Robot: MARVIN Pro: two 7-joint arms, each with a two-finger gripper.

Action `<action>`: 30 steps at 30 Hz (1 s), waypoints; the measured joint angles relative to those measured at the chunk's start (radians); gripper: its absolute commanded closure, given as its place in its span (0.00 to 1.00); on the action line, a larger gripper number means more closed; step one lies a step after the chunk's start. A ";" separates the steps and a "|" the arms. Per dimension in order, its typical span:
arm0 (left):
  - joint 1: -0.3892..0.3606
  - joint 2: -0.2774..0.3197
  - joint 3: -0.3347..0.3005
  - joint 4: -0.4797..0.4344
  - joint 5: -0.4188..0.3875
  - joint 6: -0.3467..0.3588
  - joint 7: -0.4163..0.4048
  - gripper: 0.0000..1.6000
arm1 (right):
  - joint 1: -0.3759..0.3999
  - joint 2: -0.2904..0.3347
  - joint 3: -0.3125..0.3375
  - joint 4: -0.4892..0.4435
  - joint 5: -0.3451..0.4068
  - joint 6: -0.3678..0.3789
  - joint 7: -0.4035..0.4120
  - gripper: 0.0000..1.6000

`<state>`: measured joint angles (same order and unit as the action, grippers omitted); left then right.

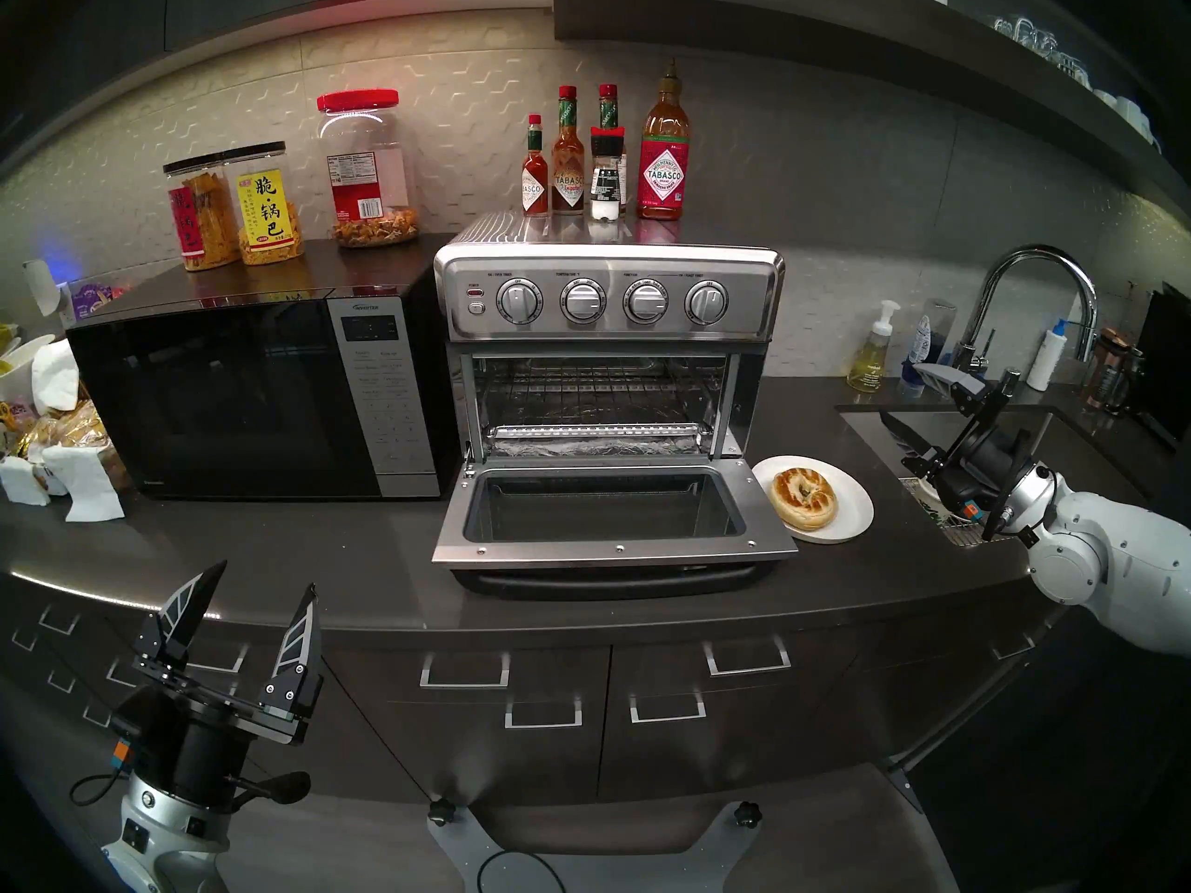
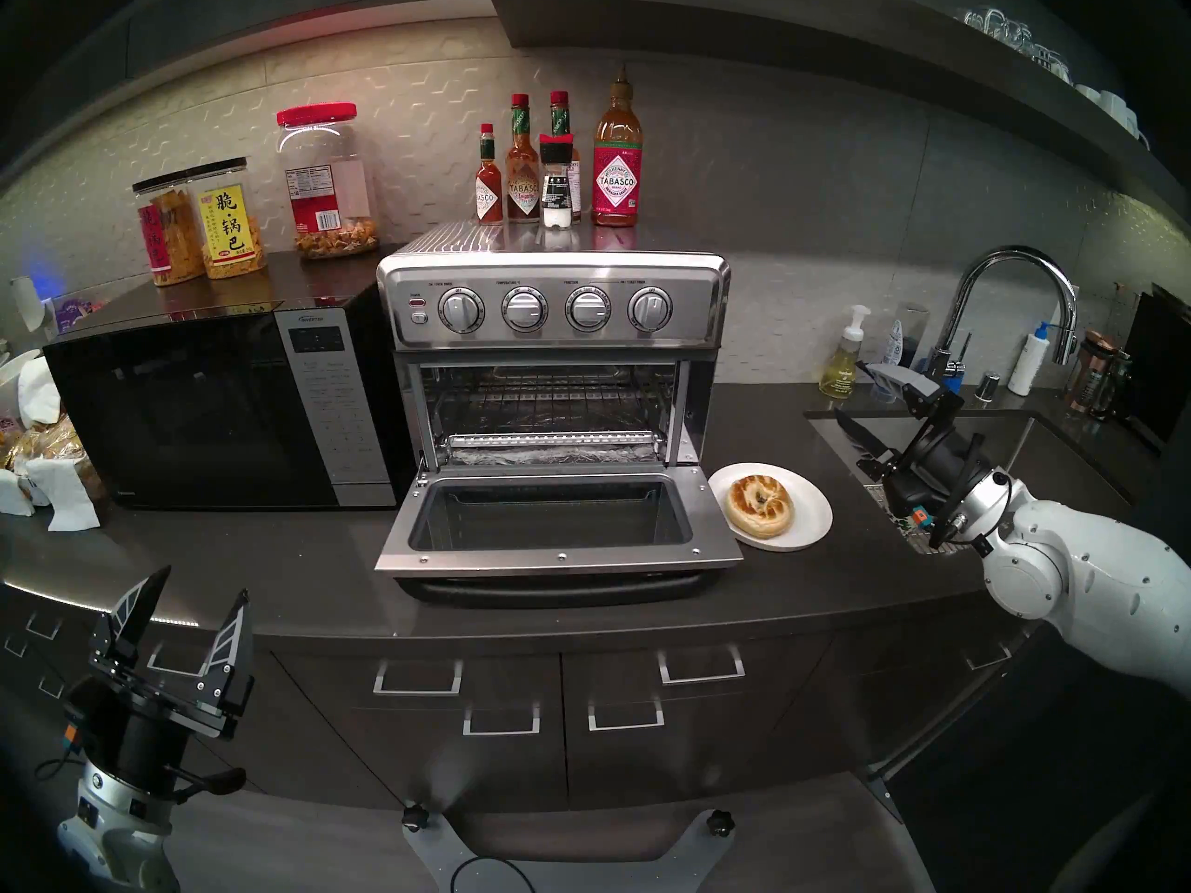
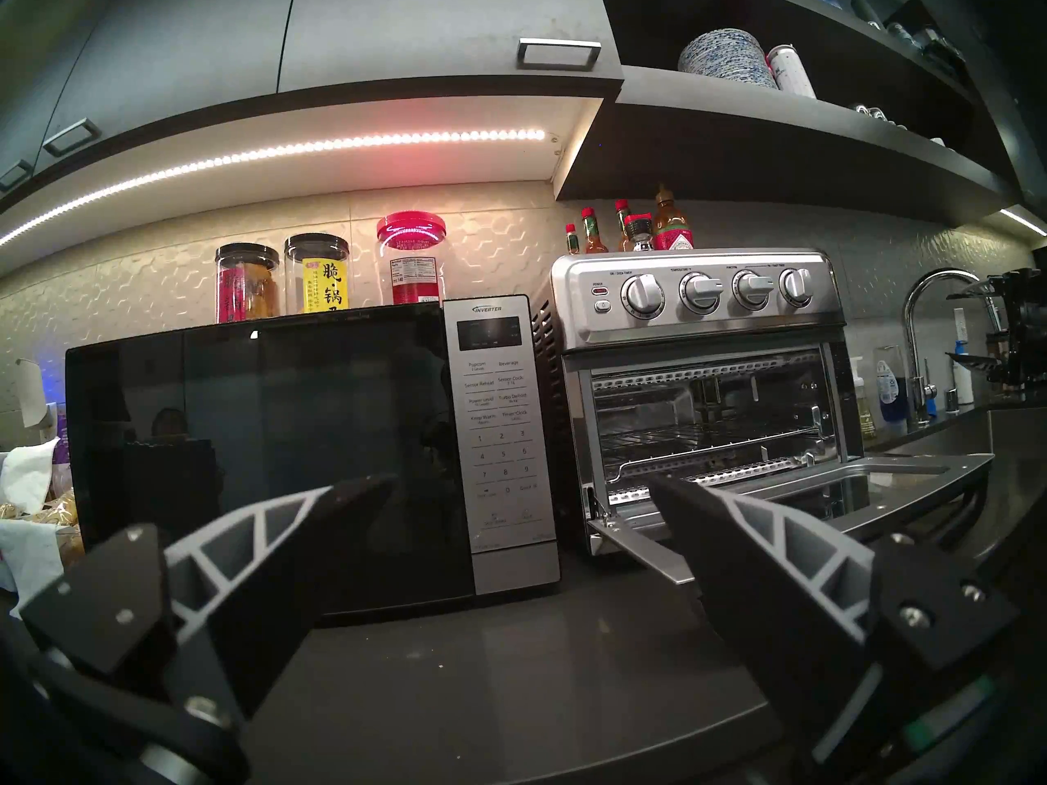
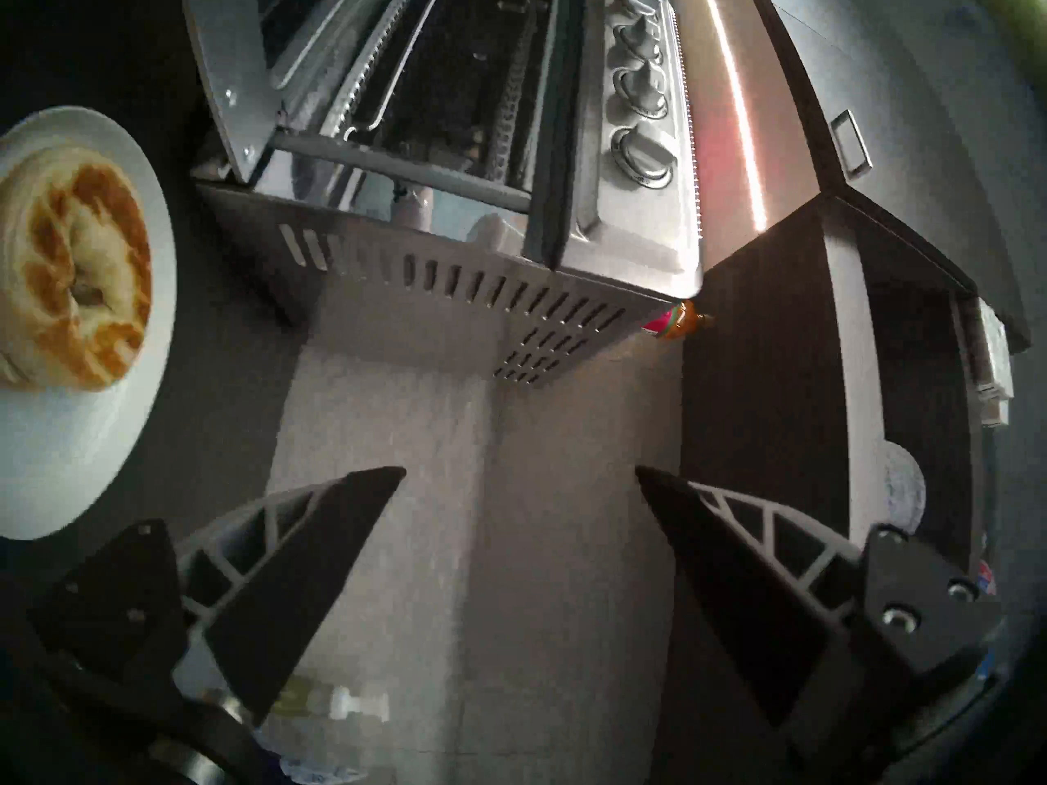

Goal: Open the oven and place the bagel inside on the rack

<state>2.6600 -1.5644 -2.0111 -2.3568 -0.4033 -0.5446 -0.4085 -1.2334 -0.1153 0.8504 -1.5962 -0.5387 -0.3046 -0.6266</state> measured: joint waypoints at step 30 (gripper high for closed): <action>-0.001 0.000 0.000 -0.002 0.000 0.000 -0.002 0.00 | 0.164 0.000 0.187 0.121 -0.177 -0.456 0.625 0.00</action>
<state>2.6590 -1.5645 -2.0111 -2.3584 -0.4033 -0.5446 -0.4104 -1.0691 -0.1148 1.0372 -1.4754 -0.7160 -0.7602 -0.0013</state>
